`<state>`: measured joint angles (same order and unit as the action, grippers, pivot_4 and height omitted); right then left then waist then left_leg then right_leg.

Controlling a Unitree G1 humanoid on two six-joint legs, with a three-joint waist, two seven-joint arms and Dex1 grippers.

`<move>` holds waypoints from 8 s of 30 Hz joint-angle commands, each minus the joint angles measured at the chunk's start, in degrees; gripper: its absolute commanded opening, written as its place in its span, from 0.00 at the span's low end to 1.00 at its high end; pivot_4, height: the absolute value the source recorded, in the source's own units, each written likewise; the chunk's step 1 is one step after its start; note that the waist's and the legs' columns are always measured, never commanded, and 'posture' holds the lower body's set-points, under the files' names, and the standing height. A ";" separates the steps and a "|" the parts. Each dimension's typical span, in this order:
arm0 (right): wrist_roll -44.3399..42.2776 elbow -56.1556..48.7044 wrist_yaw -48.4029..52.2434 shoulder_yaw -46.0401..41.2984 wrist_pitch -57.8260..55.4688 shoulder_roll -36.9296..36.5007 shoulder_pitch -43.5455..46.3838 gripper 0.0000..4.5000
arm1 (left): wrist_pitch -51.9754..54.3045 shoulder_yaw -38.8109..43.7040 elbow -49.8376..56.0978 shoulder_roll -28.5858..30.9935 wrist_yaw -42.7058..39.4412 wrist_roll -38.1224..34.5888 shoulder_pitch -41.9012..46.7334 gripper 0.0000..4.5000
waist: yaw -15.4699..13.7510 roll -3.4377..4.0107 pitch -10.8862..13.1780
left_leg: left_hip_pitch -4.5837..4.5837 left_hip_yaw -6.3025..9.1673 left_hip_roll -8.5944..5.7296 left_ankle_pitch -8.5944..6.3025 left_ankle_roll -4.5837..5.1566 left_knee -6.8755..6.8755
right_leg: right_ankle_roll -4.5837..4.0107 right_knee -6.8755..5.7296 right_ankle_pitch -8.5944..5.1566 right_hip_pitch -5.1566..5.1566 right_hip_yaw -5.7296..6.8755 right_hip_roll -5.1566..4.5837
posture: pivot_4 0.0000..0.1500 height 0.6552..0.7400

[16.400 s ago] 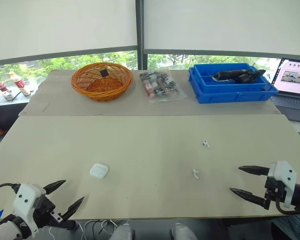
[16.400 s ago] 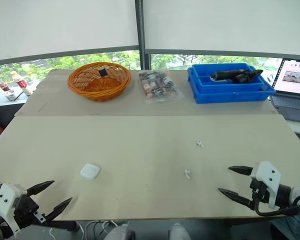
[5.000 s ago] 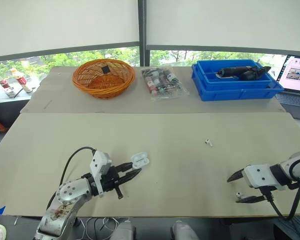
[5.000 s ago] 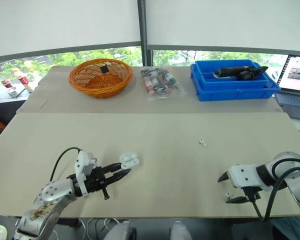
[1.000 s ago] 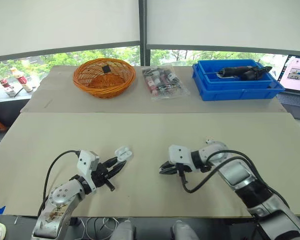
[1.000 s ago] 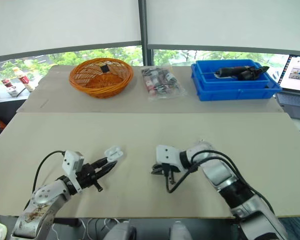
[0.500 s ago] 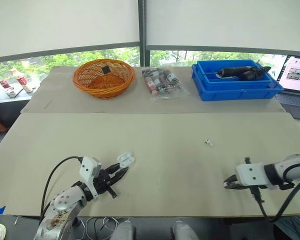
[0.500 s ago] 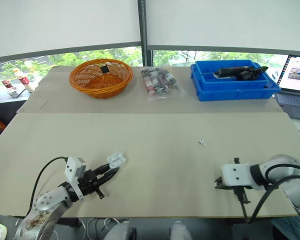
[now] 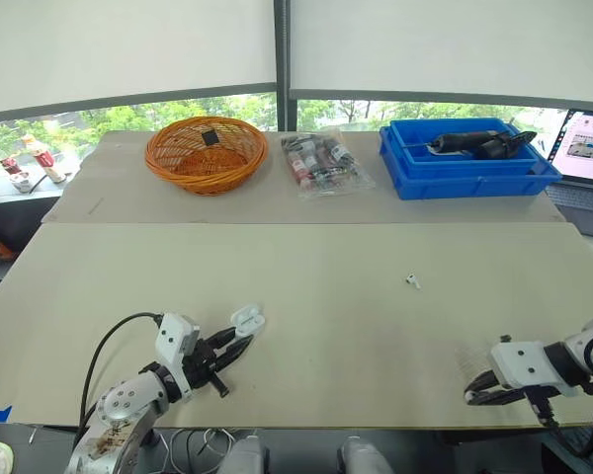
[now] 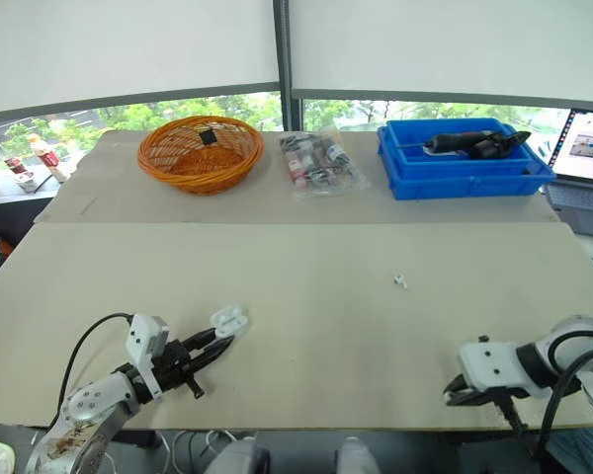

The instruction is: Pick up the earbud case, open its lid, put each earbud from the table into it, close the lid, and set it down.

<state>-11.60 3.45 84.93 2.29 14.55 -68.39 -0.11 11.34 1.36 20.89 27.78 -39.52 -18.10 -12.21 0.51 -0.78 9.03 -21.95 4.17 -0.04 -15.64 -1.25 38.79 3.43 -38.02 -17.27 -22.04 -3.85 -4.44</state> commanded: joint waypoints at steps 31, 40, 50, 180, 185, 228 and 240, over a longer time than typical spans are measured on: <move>3.65 -12.61 -0.77 -10.57 -9.74 -5.88 -10.49 0.00 | 1.05 -0.74 5.12 0.22 -0.20 -1.11 -2.75 0.12 | -0.23 0.02 0.00 | -0.01 -0.24 0.00 0.00 0.01 0.01 | 0.00 0.00 0.00 0.00 0.00 0.02 | 1.00 1.00; 3.13 -12.68 -2.47 -7.88 -12.40 -3.87 -7.79 0.00 | 1.56 -0.16 5.77 0.64 -0.11 -1.40 -3.15 0.12 | -0.23 0.02 0.00 | -0.02 -0.25 0.00 0.00 0.01 0.02 | 0.00 0.00 0.00 0.00 -0.01 0.01 | 1.00 1.00; -1.49 -15.39 -2.89 -9.42 -20.30 -3.79 -7.17 0.00 | 1.71 -0.35 5.18 0.60 -0.26 -1.38 -2.17 0.12 | -0.30 0.02 0.00 | -0.03 -0.23 0.00 0.00 0.01 0.02 | 0.00 0.00 0.00 0.00 -0.01 0.01 | 1.00 1.00; 8.96 -23.13 -15.12 -7.31 -36.86 -8.32 -9.34 0.76 | 0.30 -3.35 4.96 -1.04 0.61 0.31 -2.79 0.12 | -0.27 -0.21 -0.12 | -0.02 -0.23 0.01 -0.01 0.02 0.04 | 0.01 0.03 -0.01 0.06 0.03 0.02 | 1.00 1.00; 9.63 -21.68 -14.26 -3.17 -36.88 -7.63 -4.64 0.76 | 0.41 -3.33 5.08 -1.11 0.96 0.31 -2.77 0.12 | -0.21 -0.20 -0.11 | -0.02 -0.23 0.01 -0.01 0.02 0.04 | 0.01 0.02 -0.01 0.06 0.03 0.02 | 1.00 1.00; -10.61 -32.44 -15.30 -8.06 -58.80 3.86 10.70 0.08 | -0.18 -4.64 3.71 -3.92 0.99 -1.25 5.27 0.12 | -0.09 -0.20 -0.10 | -0.06 -0.17 0.01 -0.01 0.02 0.04 | 0.01 0.01 0.00 0.02 0.04 0.03 | 1.00 1.00; -36.01 -40.10 -59.44 -15.82 -75.57 55.58 23.79 0.08 | 2.94 -6.94 3.86 -10.07 4.39 -2.35 15.39 0.12 | -0.08 -0.26 -0.10 | -0.33 0.32 -0.08 0.01 -0.01 0.08 | 0.03 -0.13 0.01 -0.26 0.07 -0.03 | 1.00 1.00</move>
<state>-46.35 -34.41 30.00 -12.89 -62.69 -14.59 23.76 14.00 -5.53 23.35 18.36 -36.11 -19.45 2.09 0.43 -1.04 8.93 -22.27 4.50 -0.11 -15.63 -1.27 38.87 3.46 -38.16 -17.26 -22.31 -3.78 -4.46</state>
